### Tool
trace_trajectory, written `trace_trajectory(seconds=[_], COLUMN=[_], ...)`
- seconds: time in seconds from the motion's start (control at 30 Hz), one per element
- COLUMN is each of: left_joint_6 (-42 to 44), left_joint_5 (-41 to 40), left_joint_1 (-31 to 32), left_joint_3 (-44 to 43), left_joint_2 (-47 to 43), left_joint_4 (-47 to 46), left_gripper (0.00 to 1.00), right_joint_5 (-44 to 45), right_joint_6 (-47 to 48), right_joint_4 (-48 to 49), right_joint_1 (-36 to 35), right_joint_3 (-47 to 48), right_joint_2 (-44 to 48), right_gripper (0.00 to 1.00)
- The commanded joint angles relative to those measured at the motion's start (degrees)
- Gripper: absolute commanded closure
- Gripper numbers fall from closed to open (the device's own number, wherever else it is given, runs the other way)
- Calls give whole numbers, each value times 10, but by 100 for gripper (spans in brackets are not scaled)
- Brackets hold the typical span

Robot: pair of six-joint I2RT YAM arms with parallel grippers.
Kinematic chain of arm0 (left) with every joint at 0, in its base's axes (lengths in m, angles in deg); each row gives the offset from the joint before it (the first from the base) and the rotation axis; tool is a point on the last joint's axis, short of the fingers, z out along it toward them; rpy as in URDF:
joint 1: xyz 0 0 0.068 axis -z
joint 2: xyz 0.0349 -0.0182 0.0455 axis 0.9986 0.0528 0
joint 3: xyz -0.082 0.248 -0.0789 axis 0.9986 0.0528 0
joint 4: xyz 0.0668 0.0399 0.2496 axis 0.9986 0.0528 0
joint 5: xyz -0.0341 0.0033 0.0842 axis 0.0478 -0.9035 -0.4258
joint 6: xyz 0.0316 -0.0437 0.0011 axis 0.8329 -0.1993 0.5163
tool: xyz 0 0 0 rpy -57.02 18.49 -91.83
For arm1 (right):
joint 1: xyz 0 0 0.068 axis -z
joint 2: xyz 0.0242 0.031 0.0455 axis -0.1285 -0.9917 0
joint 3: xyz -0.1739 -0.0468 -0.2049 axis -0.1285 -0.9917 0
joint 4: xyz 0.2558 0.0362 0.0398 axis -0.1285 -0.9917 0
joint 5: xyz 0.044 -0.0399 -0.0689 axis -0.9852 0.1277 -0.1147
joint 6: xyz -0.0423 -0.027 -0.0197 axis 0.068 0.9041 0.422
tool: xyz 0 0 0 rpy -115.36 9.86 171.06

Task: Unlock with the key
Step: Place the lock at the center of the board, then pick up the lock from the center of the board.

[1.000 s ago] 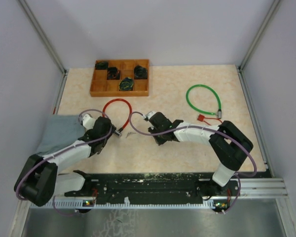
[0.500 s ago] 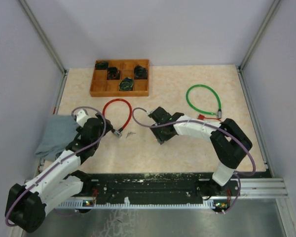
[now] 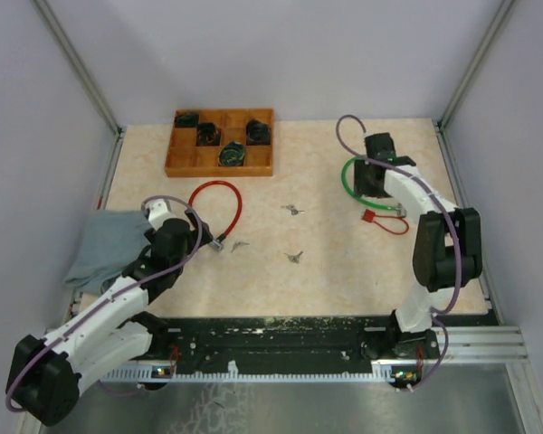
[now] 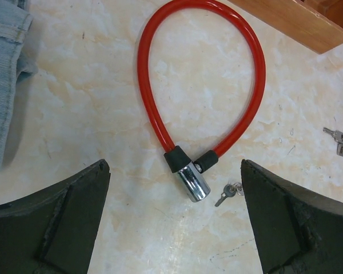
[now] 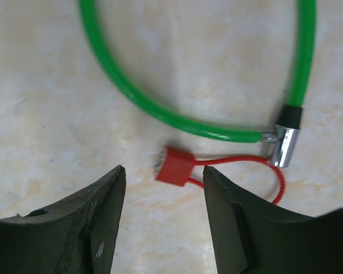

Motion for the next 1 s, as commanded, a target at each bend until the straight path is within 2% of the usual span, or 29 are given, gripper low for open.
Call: trace_trajectory(seconds=[0.0,0.13,0.3,0.8,0.97], left_joint_6=[26,31,37,44,45], left_joint_5=[12,15,18,45,52], left_joint_1=[9,15,18,20,19], left_joint_3=[1,2,4,9,9], left_joint_2=[-8,-11,-10,-3,-1], left_joint_4=[-24,-28,-35,-54,-57], left_gripper=[1,1,1,1,1], right_joint_5=[18,27,12,-19,-24], right_joint_6=[-13,-7,2,11,12], right_joint_4=[21,21,-14,-5,1], right_joint_1=[79,138,170,199,199], right_joint_3=[47,100,159,119,110], right_joint_2=[-40,-92,-172,-227,-236], right_gripper=[44,46,49,59,73])
